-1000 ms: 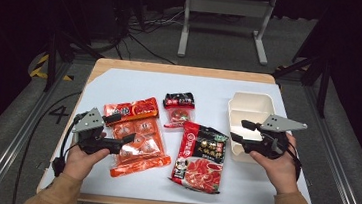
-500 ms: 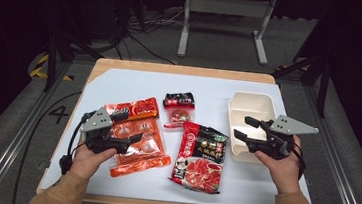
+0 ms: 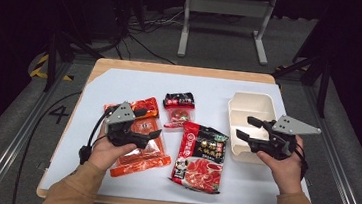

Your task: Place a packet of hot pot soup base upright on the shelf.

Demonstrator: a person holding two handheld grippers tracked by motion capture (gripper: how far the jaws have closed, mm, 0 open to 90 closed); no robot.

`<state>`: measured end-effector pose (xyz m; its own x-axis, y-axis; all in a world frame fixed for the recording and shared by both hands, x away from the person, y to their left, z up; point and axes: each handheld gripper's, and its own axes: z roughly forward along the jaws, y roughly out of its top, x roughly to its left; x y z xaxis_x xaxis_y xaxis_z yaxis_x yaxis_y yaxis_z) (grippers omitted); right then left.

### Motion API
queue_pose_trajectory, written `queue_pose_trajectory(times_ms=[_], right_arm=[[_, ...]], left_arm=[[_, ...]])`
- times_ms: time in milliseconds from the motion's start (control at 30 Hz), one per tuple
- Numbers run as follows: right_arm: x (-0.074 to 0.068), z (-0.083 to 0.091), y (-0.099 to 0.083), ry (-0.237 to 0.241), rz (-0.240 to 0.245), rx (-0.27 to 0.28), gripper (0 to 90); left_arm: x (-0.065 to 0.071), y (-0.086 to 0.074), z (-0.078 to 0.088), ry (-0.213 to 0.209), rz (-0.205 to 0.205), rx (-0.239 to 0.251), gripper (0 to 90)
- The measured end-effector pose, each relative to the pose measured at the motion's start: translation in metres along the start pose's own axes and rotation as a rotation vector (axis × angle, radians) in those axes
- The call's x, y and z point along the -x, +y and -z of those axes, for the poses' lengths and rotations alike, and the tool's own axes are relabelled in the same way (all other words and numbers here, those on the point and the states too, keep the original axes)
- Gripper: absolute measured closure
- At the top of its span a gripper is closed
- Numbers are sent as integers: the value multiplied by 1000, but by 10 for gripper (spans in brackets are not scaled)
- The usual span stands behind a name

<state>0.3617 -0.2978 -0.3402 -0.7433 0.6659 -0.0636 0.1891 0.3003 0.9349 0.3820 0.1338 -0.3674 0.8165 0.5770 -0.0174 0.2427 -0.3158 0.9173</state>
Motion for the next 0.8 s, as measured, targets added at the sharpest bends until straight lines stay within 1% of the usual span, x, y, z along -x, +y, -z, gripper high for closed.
queue_pose_trajectory(times_ms=[33,67,133,167,200,233,267,333,467,500,533,633,667,700,733,767,800], right_arm=[[0,1,0,-2,-1,1,386],[0,1,0,-4,-2,1,386],[1,2,0,-5,-6,2,383],[1,2,0,-5,-6,7,383],[1,3,0,-6,-2,10,383],[1,3,1,-7,-4,11,383],[2,3,1,2,-14,17,382],[3,5,1,8,-28,32,382],[5,6,1,2,-31,37,378],[5,7,0,-2,-29,34,378],[5,7,0,-4,-27,32,378],[6,7,-1,-10,-25,27,379],[6,7,-1,-10,-26,27,378],[6,7,-1,-11,-23,27,378],[6,6,0,-11,-20,28,378],[5,6,0,-13,-19,27,378],[5,6,0,-15,-16,33,385]], left_arm=[[0,1,-2,-3,0,3,154],[1,3,-5,-19,17,3,145],[2,6,-11,-37,29,8,145],[2,7,-14,-41,24,12,151],[3,8,-16,-48,35,11,158],[4,10,-20,-51,29,8,165],[3,11,-23,-56,21,5,168],[4,13,-28,-61,23,7,169],[3,14,-36,-90,55,13,170],[2,15,-37,-89,46,15,171],[3,15,-39,-87,59,17,172],[3,16,-41,-92,51,14,177],[4,17,-43,-97,51,14,177],[4,17,-46,-97,41,12,180],[6,18,-47,-102,46,8,182],[7,18,-51,-105,36,7,188],[8,18,-54,-106,37,3,206]])
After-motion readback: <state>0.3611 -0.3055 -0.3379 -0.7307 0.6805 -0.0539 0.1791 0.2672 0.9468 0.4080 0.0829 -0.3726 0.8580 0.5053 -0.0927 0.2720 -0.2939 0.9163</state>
